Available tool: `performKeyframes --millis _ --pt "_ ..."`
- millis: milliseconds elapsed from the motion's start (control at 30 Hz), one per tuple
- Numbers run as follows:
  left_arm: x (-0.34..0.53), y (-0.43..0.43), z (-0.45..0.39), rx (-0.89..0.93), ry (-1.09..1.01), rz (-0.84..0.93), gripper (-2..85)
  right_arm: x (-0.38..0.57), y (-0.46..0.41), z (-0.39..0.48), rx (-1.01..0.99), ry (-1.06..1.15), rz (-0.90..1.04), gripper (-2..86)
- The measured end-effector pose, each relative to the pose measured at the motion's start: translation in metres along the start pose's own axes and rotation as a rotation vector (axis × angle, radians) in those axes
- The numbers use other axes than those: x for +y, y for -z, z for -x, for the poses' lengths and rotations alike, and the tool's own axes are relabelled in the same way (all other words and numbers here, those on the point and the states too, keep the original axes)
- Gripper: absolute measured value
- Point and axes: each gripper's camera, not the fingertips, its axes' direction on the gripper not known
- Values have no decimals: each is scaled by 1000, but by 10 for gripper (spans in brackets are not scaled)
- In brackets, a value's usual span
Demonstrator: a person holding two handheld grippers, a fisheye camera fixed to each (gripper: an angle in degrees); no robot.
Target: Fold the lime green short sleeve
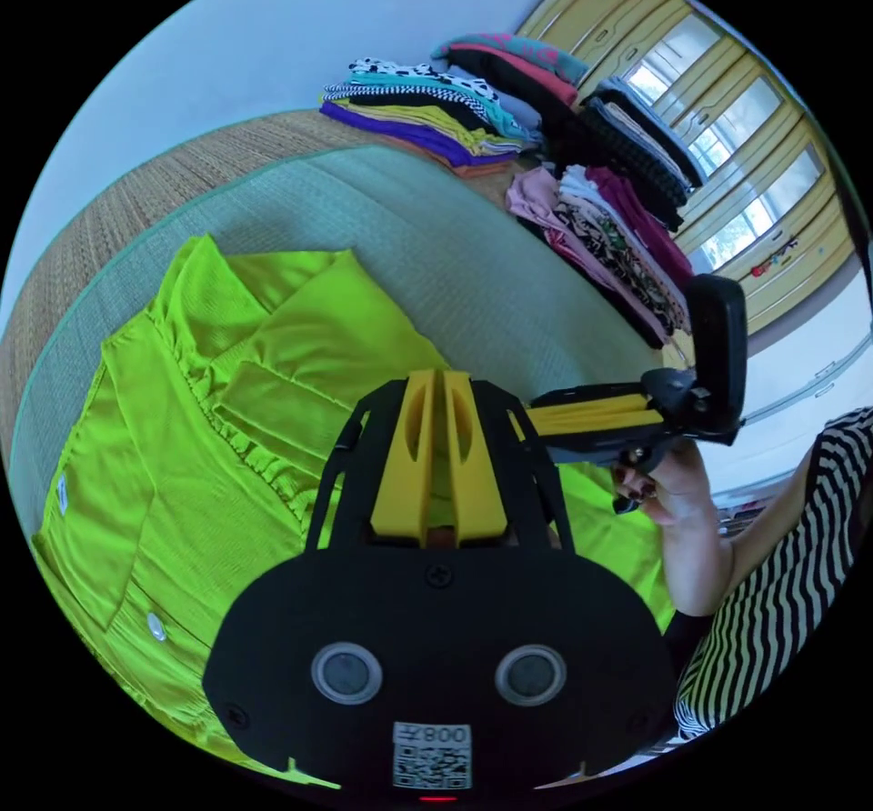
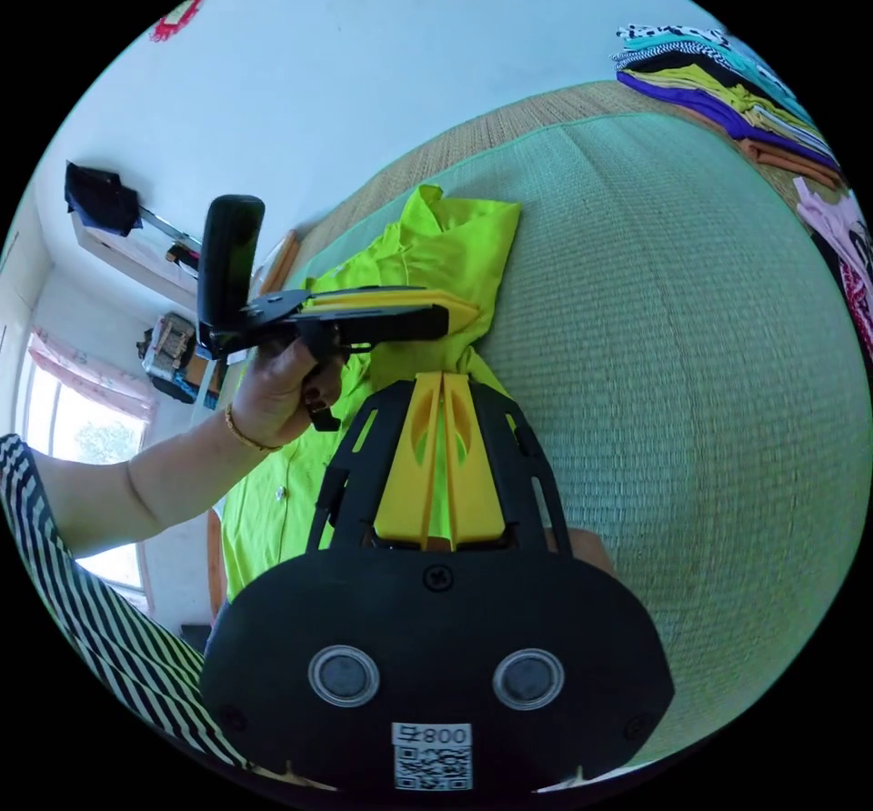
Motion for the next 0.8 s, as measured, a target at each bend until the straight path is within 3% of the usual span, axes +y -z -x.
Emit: performKeyframes --millis 133,200,433,533,700,800 --pt "15 32 -18 32 -14 -50 12 -3 9 -3 -5 -13 -14 1" --pt "22 31 -24 19 -16 22 9 -5 13 -7 -11 -33 -13 1" --pt "58 99 -41 35 52 -80 7 -14 26 -15 -52 -49 -19 1" --pt "77 113 -42 33 112 -2 8 -18 35 -22 -98 -70 -29 1" --pt "110 172 -48 94 193 -147 18 -24 50 -60 -366 -181 -73 1" --pt "135 206 -51 116 247 -183 24 -30 61 -64 -428 -207 -95 1"
